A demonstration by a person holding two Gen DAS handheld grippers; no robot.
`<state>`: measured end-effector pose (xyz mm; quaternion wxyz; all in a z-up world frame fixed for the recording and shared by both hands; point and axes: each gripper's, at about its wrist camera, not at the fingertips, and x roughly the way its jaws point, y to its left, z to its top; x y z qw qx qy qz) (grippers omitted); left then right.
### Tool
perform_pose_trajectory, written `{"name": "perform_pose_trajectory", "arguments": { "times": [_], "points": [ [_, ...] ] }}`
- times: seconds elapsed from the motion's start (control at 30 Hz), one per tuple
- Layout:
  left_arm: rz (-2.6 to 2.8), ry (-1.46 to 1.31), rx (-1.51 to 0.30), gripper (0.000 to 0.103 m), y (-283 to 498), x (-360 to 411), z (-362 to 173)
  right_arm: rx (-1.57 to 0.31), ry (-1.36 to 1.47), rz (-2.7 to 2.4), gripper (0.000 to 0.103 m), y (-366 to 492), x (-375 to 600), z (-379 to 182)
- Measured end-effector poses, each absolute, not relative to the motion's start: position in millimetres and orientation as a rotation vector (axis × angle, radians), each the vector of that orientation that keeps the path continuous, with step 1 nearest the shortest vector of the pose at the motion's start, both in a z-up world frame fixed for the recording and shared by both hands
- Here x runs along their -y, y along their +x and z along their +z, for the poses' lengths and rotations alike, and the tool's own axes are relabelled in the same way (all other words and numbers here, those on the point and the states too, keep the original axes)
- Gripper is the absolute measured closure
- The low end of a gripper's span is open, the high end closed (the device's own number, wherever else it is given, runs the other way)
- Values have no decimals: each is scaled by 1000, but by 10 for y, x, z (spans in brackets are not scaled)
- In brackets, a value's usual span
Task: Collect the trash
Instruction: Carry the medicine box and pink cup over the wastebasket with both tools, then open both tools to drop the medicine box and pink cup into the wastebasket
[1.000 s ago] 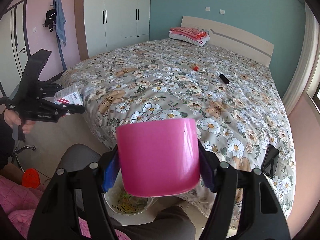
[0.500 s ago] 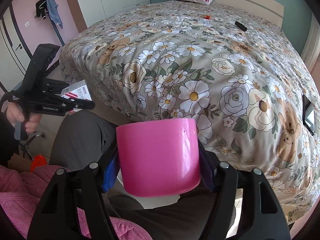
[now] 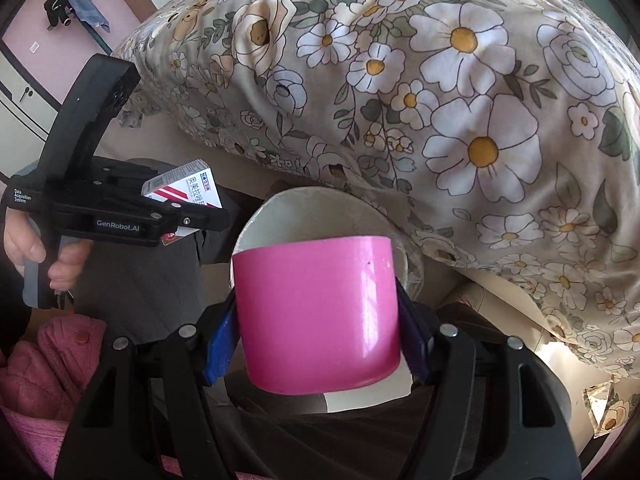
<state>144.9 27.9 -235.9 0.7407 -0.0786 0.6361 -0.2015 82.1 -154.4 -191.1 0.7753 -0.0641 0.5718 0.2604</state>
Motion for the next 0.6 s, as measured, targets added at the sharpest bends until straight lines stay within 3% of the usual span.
{"name": "perform_pose_trajectory", "arguments": {
  "times": [0.6],
  "points": [
    [-361,-240,-1564,58,1683,-43,-3164,-1520,-68,494,35,1137,1274,-3107]
  ]
}}
